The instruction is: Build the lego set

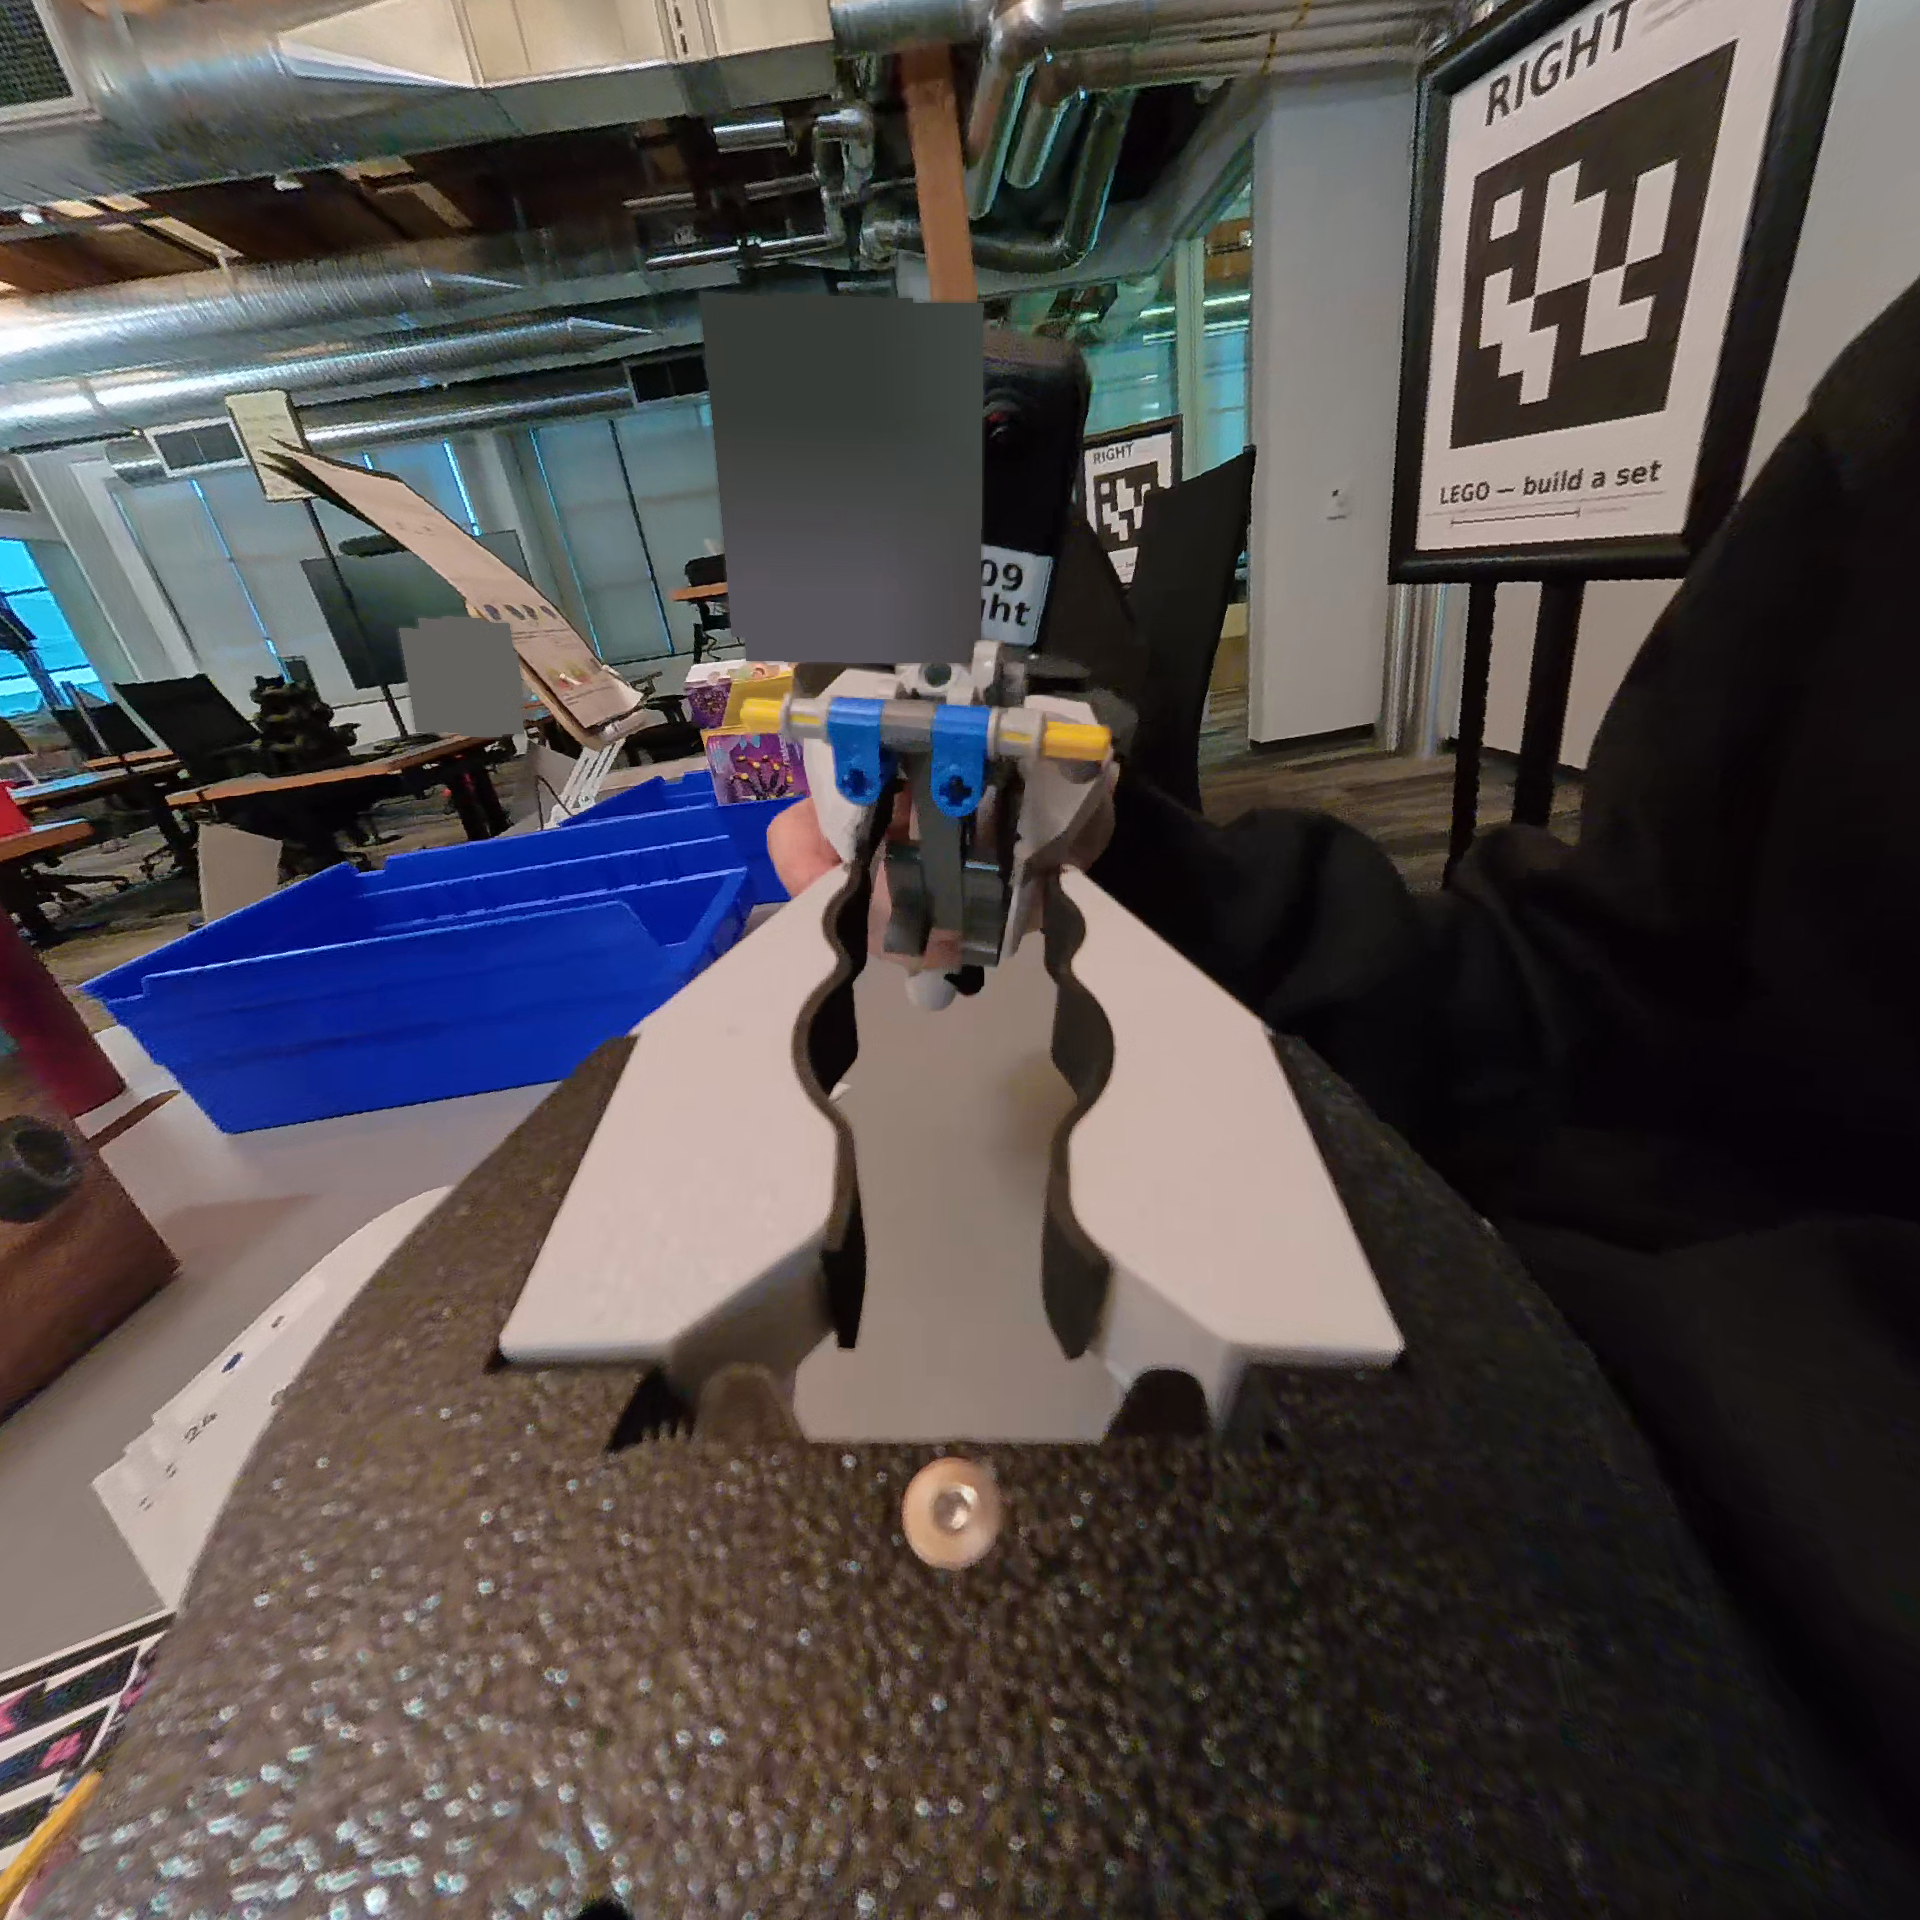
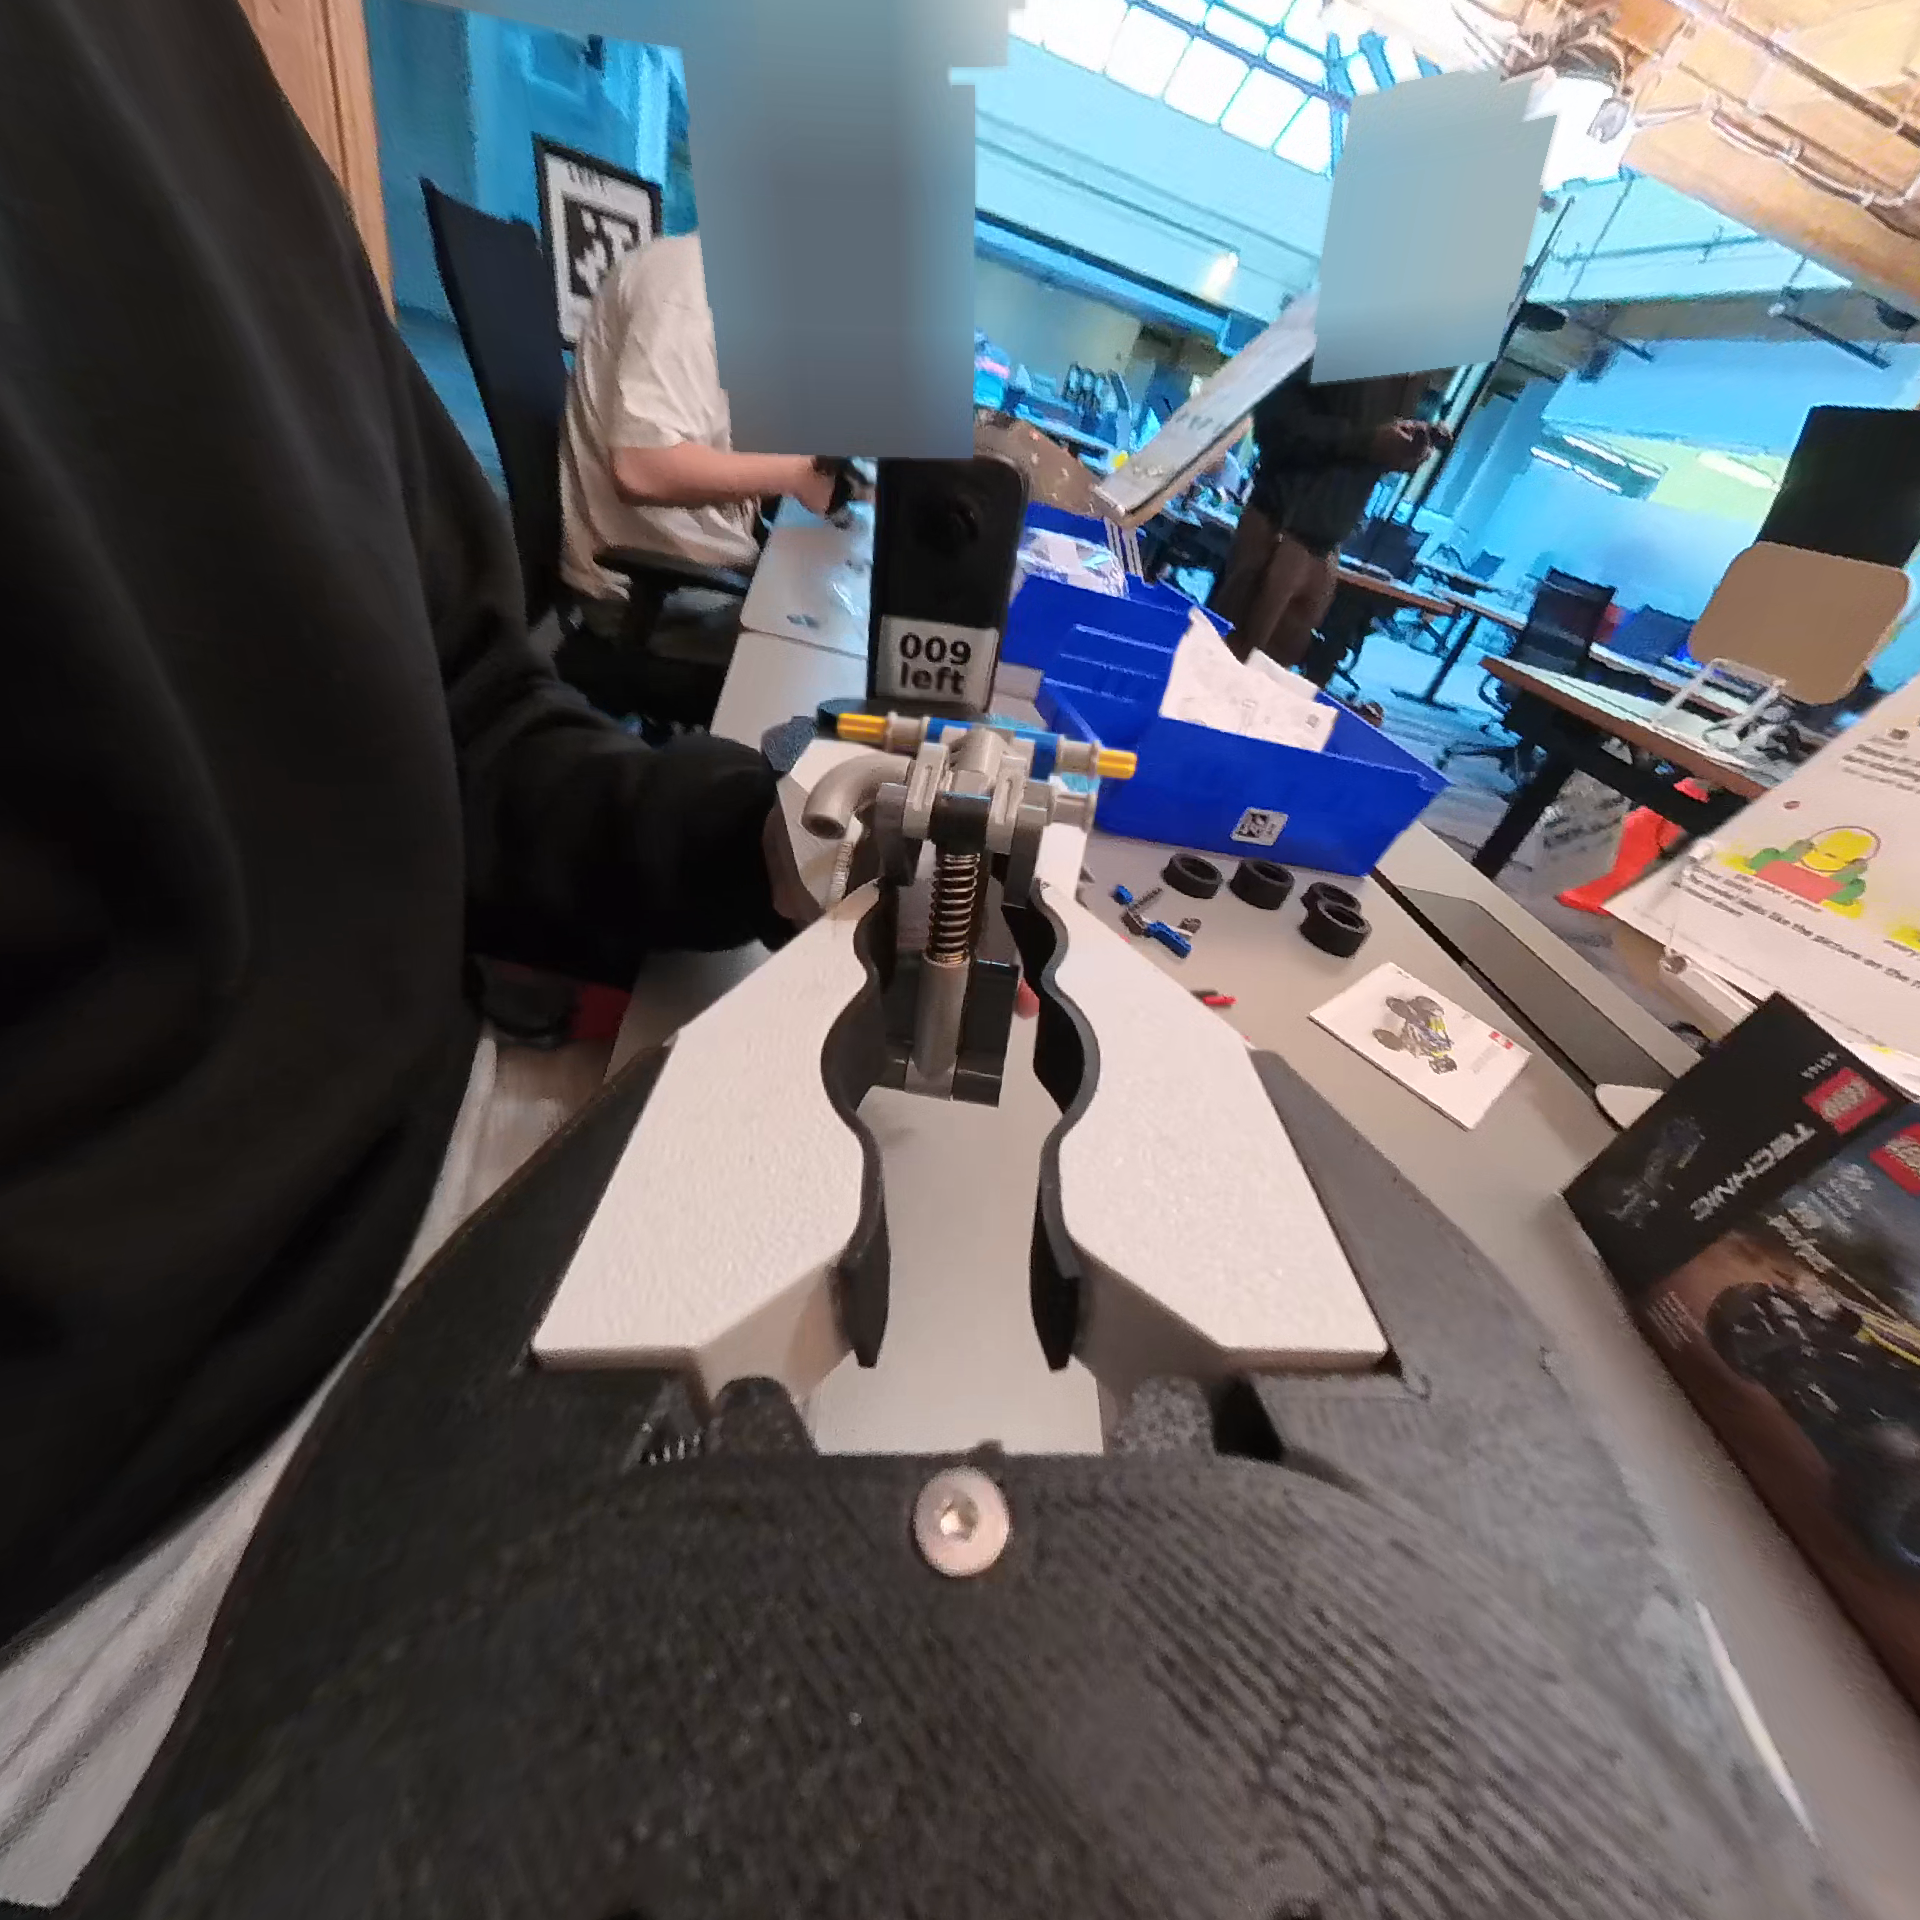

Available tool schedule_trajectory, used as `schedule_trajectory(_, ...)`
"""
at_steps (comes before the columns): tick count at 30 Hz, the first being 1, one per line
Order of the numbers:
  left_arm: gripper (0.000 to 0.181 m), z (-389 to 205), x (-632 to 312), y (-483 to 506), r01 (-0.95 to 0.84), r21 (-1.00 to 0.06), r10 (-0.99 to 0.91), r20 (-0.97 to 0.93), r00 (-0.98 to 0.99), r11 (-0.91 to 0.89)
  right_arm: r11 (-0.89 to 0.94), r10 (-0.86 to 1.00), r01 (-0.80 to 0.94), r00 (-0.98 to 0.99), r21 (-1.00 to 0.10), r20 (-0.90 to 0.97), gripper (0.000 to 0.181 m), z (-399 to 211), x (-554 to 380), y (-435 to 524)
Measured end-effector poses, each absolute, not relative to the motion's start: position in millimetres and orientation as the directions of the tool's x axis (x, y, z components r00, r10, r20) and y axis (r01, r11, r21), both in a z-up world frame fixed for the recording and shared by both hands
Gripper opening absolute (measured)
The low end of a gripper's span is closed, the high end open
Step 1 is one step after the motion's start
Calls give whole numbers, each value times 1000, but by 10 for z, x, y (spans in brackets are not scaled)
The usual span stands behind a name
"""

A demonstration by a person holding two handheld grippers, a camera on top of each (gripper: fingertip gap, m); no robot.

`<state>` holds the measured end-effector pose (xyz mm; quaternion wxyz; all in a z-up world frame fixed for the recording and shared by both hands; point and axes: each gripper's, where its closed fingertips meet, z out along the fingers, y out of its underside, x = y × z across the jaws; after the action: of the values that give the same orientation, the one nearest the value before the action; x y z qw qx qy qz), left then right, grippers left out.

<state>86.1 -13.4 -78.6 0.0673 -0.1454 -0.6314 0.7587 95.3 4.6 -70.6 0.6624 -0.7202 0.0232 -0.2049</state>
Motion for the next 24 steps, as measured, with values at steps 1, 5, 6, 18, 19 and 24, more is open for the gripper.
schedule_trajectory(1, 31, -778, 892, -123, 71, -978, 281, -126, -951, -198, -89, -300, 230, 922, -969, 247, 22, -698, 977, 51)
schedule_trajectory(5, 31, -771, 1036, -65, 29, -980, 260, -80, -962, -197, 68, -289, 176, 945, -982, 150, 21, -684, 1112, 94)
schedule_trajectory(6, 31, -763, 1058, -50, 18, -979, 259, -71, -963, -202, 107, -283, 165, 950, -980, 129, 21, -675, 1134, 106)
schedule_trajectory(18, 34, -666, 1165, 79, 28, -983, 225, -69, -972, -180, 158, -274, 92, 961, -983, 46, 21, -620, 1194, 156)
schedule_trajectory(19, 33, -615, 1181, 114, 22, -981, 219, -65, -974, -194, 152, -290, 92, 956, -984, 45, 21, -600, 1202, 142)
schedule_trajectory(24, 31, -304, 1211, 254, -46, -954, 194, -13, -981, -296, 119, -342, 116, 937, -986, 69, 21, -423, 1203, 206)
